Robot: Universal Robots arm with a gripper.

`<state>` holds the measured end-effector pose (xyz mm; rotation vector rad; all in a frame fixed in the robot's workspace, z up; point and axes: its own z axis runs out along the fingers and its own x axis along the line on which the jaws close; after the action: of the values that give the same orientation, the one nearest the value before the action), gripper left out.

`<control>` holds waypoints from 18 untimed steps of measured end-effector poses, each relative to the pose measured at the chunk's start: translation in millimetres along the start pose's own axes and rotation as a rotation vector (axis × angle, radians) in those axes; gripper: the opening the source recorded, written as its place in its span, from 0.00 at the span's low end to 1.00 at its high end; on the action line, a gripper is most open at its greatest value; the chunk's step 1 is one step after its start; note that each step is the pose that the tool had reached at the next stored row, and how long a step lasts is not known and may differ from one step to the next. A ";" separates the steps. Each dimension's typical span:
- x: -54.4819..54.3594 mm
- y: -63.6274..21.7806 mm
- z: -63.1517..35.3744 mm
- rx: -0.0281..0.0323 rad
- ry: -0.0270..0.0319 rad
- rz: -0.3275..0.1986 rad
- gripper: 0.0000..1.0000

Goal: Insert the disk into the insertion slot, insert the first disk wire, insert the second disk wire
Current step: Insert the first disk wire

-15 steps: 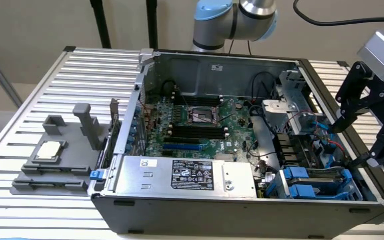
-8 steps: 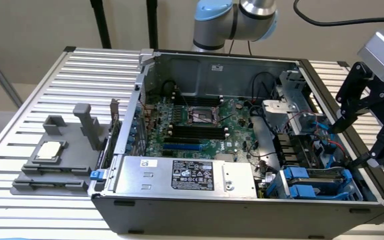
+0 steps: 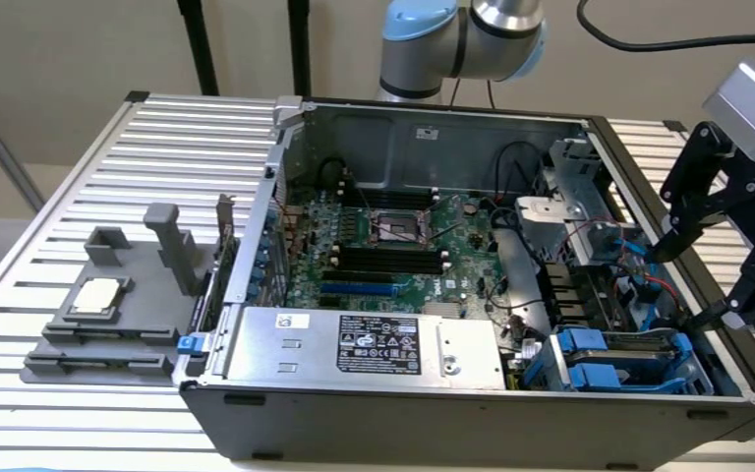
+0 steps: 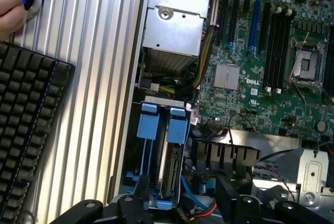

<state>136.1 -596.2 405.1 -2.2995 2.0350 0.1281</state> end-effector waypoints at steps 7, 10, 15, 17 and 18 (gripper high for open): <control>1.3 -7.6 3.1 0.0000 0.0000 0.000 0.35; 2.4 -13.3 8.0 -0.0001 0.0006 0.000 0.23; 3.7 -18.8 16.9 -0.0001 0.0009 0.000 0.11; 3.5 -19.8 20.6 -0.0001 0.0008 0.000 0.11; 3.0 -20.0 22.4 -0.0001 0.0010 0.000 0.11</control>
<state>155.9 -594.3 382.4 -2.2999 2.0357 0.1271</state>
